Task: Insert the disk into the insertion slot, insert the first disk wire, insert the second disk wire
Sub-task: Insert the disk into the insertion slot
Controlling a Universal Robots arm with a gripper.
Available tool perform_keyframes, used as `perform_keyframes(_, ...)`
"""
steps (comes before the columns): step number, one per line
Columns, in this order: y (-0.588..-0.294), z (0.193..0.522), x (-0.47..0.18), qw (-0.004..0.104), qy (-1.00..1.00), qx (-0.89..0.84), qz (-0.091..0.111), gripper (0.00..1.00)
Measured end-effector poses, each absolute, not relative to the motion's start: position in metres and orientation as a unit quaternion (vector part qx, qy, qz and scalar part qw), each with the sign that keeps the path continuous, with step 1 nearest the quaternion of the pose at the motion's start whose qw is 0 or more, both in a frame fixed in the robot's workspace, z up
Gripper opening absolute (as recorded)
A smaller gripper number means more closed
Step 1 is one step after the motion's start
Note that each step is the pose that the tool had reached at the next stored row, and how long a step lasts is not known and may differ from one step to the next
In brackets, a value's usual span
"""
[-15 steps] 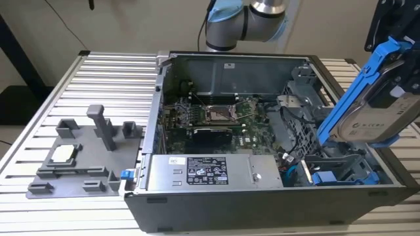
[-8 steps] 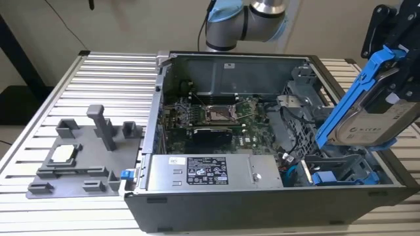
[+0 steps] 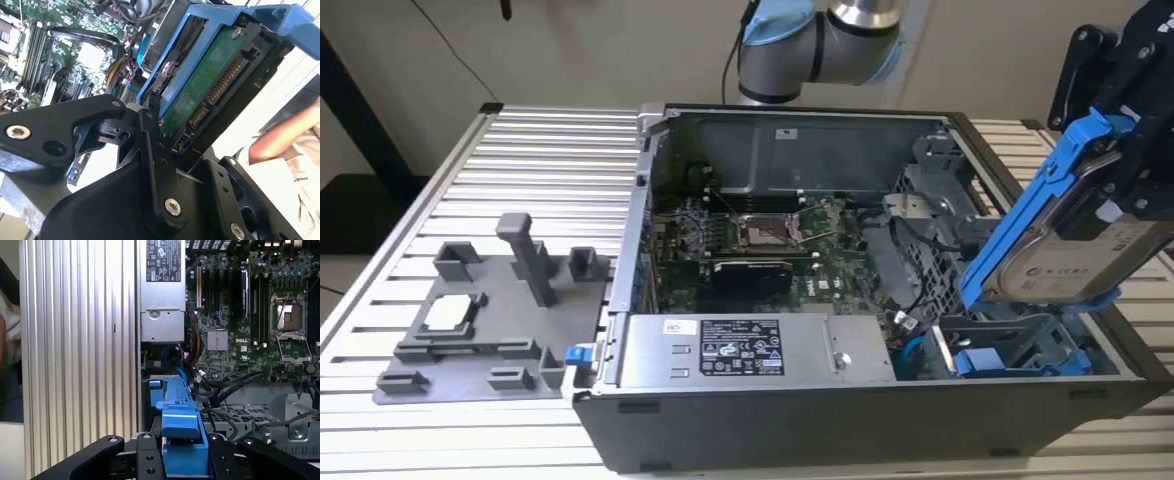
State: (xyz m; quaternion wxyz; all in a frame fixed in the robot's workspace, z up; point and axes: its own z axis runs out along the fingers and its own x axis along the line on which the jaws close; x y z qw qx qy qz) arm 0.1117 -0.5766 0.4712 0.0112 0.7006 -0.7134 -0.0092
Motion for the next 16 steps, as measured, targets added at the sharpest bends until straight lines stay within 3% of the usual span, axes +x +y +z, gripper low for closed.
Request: perform_keyframes(16, -0.577, 0.452, 0.116, 0.011, -0.713, 0.701, -0.009, 0.33)
